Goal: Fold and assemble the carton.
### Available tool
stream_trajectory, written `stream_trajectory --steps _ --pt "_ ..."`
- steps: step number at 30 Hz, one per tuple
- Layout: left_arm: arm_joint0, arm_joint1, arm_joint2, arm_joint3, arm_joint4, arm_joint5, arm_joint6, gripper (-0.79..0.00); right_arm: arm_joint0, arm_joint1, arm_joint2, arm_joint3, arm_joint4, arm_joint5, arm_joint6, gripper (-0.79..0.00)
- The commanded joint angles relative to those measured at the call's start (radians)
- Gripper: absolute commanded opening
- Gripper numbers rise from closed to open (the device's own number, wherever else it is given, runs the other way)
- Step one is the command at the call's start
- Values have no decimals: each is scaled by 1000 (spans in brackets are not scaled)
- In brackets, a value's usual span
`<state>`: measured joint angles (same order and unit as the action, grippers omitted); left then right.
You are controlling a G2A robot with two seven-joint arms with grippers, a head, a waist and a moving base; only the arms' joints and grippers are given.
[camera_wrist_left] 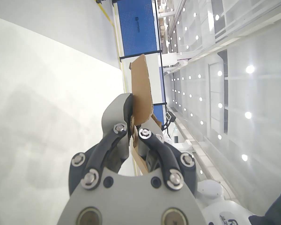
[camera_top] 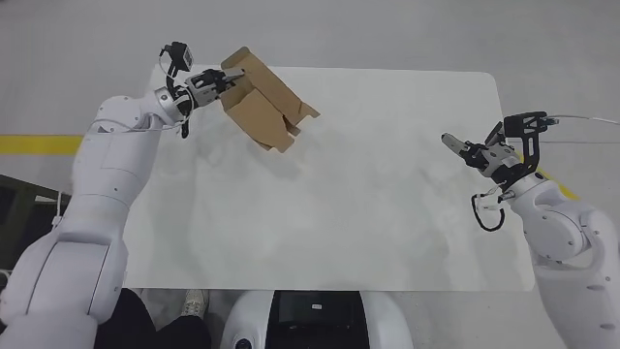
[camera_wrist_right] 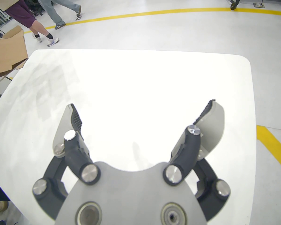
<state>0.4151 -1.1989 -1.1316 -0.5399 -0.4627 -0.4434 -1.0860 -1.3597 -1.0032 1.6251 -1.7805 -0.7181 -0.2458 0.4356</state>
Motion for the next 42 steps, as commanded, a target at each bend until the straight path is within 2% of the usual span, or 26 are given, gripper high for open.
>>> stream_trajectory --steps 1,5,29,34,37,42 --pt "3 -12 19 -14 0 -7 11 -785 0 0 0 0 0 0 0 0" --pt "18 -32 45 -47 -29 3 9 -785 0 0 0 0 0 0 0 0" --pt "18 -32 45 -47 -29 3 9 -785 0 0 0 0 0 0 0 0" --pt "60 -20 41 -106 23 41 48 -785 0 0 0 0 0 0 0 0" --pt "77 -18 37 -135 11 79 16 -785 0 0 0 0 0 0 0 0" --pt "88 -25 53 -161 2 61 -26 -785 4 -4 -48 -13 50 -44 43 0"
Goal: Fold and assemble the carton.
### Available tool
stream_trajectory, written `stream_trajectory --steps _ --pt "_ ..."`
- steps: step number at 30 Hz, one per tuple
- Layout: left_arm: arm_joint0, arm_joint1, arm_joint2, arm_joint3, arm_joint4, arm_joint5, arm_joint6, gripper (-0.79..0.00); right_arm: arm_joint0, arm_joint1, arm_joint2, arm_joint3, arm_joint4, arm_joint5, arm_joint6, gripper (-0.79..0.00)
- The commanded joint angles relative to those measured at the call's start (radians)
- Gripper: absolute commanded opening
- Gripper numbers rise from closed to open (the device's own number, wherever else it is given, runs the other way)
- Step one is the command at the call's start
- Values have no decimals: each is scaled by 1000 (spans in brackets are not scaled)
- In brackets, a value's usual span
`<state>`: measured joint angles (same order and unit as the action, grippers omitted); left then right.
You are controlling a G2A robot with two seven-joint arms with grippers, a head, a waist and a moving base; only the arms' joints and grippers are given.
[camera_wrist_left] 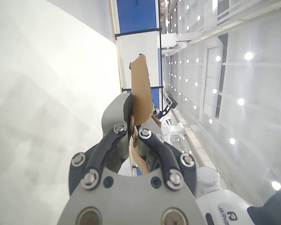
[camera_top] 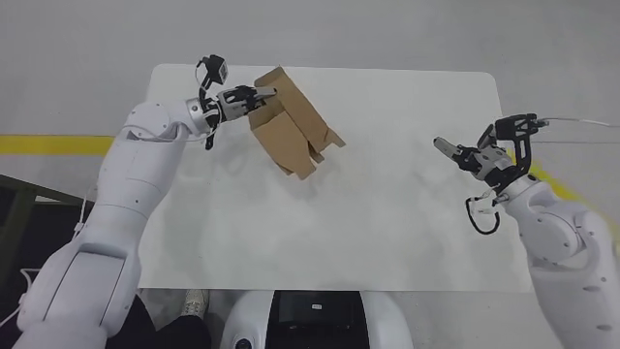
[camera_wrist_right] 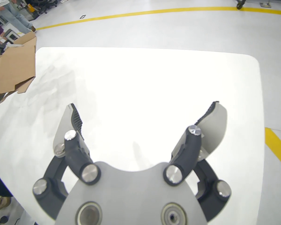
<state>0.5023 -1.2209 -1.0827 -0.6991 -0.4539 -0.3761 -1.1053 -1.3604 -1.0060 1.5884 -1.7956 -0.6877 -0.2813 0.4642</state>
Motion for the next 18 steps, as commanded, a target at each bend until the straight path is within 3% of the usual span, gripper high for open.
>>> stream_trajectory --steps 1,11,18 --pt "0 -6 8 -2 -17 -10 -16 -785 11 -2 -24 4 41 -16 32 0" --pt "-41 -44 68 21 -70 -82 -140 -785 110 -20 -187 32 266 -39 187 0" --pt "-60 -67 97 65 -103 -124 -207 -785 182 -41 -279 104 539 -21 243 0"
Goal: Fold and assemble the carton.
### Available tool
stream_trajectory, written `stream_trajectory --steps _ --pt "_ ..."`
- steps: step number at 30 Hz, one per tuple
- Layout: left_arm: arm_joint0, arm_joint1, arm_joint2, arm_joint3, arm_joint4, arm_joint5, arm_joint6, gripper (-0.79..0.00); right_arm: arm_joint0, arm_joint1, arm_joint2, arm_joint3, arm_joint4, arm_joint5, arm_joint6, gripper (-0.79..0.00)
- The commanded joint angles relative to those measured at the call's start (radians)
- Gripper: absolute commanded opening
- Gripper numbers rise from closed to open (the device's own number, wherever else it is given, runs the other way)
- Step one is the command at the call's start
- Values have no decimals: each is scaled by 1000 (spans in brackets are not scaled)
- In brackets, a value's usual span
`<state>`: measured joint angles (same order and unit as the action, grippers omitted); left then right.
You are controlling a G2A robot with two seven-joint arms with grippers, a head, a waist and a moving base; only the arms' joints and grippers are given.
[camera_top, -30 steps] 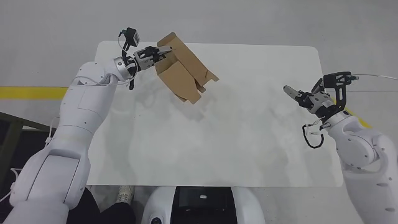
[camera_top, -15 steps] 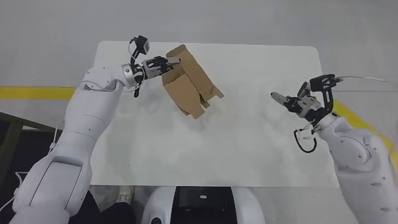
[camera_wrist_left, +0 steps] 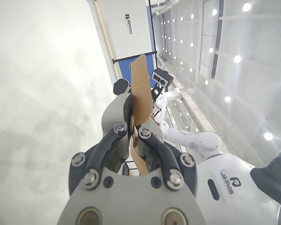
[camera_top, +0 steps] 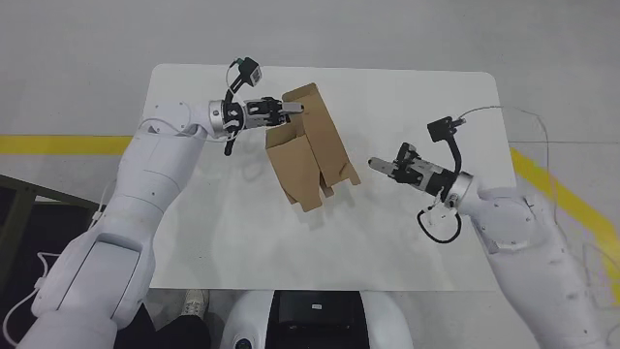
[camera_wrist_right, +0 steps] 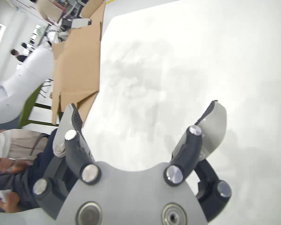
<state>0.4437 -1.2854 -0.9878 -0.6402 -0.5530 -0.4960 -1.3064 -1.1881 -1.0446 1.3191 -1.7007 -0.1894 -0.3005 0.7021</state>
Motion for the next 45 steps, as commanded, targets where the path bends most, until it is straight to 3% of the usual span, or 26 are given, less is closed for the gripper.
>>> stream_trajectory --steps 1,5,18,21,27,41,45 --pt "-3 -5 5 11 -8 -6 -12 -785 18 -6 -20 19 83 -2 5 0" --pt "-4 -7 7 13 -11 -4 -14 -785 49 -18 -55 61 222 5 15 0" --pt "-4 -7 7 13 -11 -4 -14 -785 49 -18 -55 61 222 5 15 0" --pt "30 -6 9 -29 -11 22 5 -785 38 -19 -61 66 232 13 8 0" --pt "60 -9 31 -70 -1 35 -53 -785 90 -34 -132 151 360 -21 108 0" --pt "98 -5 61 -140 -44 26 -44 -785 207 -67 -227 327 557 -91 243 -6" --pt "101 -1 67 -148 -59 32 -50 -785 221 -70 -236 335 568 -84 269 -406"
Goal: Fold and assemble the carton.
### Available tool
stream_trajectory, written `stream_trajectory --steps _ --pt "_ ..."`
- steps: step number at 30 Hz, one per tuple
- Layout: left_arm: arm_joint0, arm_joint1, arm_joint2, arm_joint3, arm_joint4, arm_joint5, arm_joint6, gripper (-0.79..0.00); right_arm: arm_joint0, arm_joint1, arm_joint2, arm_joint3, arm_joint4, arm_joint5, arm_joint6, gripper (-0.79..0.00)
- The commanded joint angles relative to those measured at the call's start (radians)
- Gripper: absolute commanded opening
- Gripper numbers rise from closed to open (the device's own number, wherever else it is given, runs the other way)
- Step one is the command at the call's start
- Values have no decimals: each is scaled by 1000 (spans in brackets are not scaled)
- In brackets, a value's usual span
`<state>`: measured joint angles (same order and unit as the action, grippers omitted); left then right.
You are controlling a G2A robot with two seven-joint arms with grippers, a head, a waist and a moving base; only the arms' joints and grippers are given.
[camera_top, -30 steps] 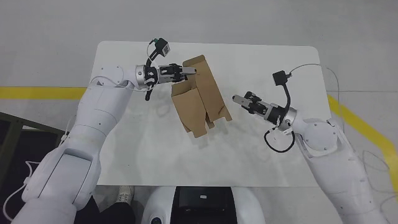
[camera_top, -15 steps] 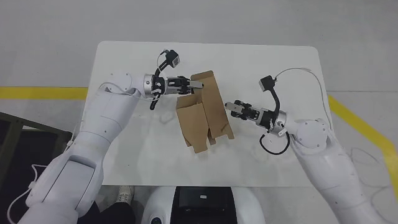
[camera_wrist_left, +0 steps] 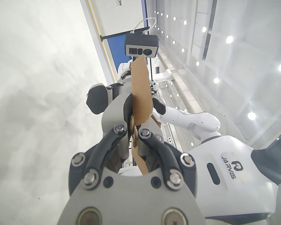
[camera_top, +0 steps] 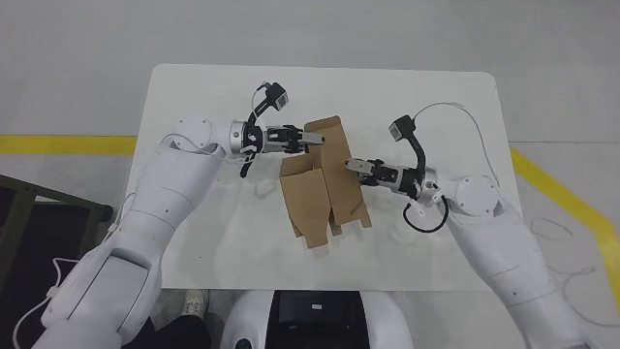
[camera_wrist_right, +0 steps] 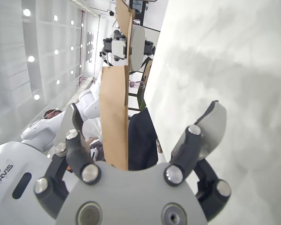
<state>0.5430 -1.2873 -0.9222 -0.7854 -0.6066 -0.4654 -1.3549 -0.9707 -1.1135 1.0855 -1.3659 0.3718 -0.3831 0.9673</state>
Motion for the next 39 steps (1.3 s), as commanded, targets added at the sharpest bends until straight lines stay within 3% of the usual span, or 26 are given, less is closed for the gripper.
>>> stream_trajectory --steps 1,8,16,17,18,19,28,31,39 --pt "2 1 4 -3 -6 2 -2 -785 9 -2 -6 2 8 -2 9 -449" --pt "-1 6 18 -8 -14 2 -2 -785 33 -11 -24 29 28 -12 26 -785" --pt "-4 14 24 -9 -30 5 -5 -785 51 -21 -45 47 48 -31 36 -785" --pt "-5 15 23 -8 -37 1 -1 -610 52 -22 -46 50 51 -33 37 -785" --pt "-4 15 20 -6 -51 -3 3 -52 52 -24 -46 56 57 -30 32 -785" --pt "-6 16 17 -4 -57 -7 7 0 51 -25 -46 60 66 -25 23 -785" --pt "-30 33 -39 71 -66 -87 87 0 35 -25 -8 71 72 -3 -76 -785" --pt "-41 34 -49 108 -48 -111 112 0 11 -21 24 48 33 43 -181 -785" --pt "-45 24 -41 138 -31 -1 173 0 -124 -11 108 -110 -85 158 -528 -785"
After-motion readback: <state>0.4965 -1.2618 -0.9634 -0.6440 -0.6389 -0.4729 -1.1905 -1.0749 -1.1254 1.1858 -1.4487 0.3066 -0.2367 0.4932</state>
